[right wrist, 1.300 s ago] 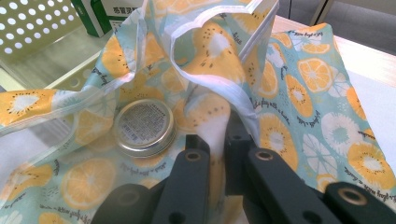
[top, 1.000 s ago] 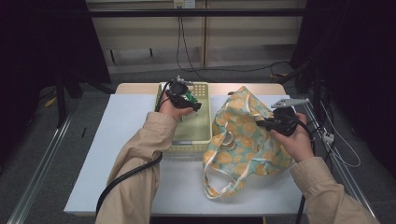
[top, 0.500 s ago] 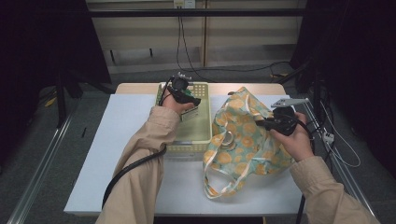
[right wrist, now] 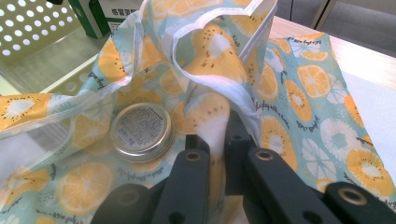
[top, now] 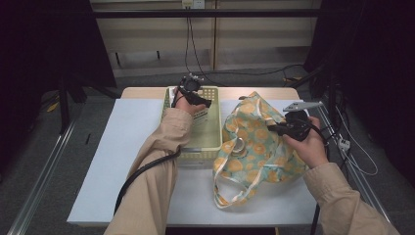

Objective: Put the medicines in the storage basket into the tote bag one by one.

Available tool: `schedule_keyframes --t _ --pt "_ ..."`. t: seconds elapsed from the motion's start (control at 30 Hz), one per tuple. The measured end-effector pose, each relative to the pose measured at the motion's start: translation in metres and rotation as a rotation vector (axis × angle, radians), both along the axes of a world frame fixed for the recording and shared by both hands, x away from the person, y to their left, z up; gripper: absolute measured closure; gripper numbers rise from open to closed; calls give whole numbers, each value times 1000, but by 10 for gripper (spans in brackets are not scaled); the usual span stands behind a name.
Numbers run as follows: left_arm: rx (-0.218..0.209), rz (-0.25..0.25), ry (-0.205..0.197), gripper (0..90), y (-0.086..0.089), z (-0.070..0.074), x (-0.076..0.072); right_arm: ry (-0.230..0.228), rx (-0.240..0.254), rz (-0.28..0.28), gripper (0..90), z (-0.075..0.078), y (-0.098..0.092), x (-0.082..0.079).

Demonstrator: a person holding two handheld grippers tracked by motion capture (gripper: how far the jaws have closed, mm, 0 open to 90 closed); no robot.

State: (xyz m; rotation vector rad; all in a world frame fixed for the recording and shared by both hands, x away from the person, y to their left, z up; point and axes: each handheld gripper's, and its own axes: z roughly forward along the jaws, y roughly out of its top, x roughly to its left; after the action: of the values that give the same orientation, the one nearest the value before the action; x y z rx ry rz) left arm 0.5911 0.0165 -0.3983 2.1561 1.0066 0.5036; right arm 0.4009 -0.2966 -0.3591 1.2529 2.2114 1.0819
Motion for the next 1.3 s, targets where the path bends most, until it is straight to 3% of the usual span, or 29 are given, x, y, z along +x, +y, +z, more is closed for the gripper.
schedule_keyframes --t 0.1,0.17,0.23,0.3,0.37,0.43,0.5,0.7,0.77,0.83,0.93,1.0,1.1,1.17,1.23,1.3 --pt "63 -47 -31 106 -6 -1 -3 -1 -1 -2 886 0 0 -1" --pt "73 -85 -26 163 -6 0 -5 -3 1 -3 887 0 0 -2" --pt "58 -91 -22 209 -5 1 -7 -4 -1 0 886 1 0 -2" --pt "74 -85 -38 255 -5 3 -10 -6 0 1 886 1 1 -3" --pt "49 -100 -24 277 -3 5 -10 -4 0 0 886 1 1 -3" --pt "27 -83 -21 289 -1 7 -8 -5 5 -1 886 1 1 -3" --pt "15 -33 -32 242 0 8 -4 -6 2 3 886 1 2 -3" --pt "26 16 -15 114 2 3 8 -5 9 2 886 2 -1 -1" --pt "34 44 -14 126 0 -2 9 0 10 0 886 1 -2 0" --pt "1 26 14 143 1 -5 10 0 9 -1 886 1 -4 0" --pt "-4 1 30 157 1 -5 7 -4 15 -4 886 1 -5 0" --pt "3 -32 48 241 1 -2 2 -5 17 -6 886 1 -6 0" --pt "8 -57 44 280 0 0 -9 -6 15 -11 886 1 -7 -2" --pt "-20 -95 75 297 1 1 -15 -11 12 -10 886 1 -6 -4" --pt "-28 -128 75 315 2 1 -23 -10 11 -11 886 0 -6 -6" --pt "-15 -147 77 334 2 2 -30 -7 6 -10 886 0 -6 -8"
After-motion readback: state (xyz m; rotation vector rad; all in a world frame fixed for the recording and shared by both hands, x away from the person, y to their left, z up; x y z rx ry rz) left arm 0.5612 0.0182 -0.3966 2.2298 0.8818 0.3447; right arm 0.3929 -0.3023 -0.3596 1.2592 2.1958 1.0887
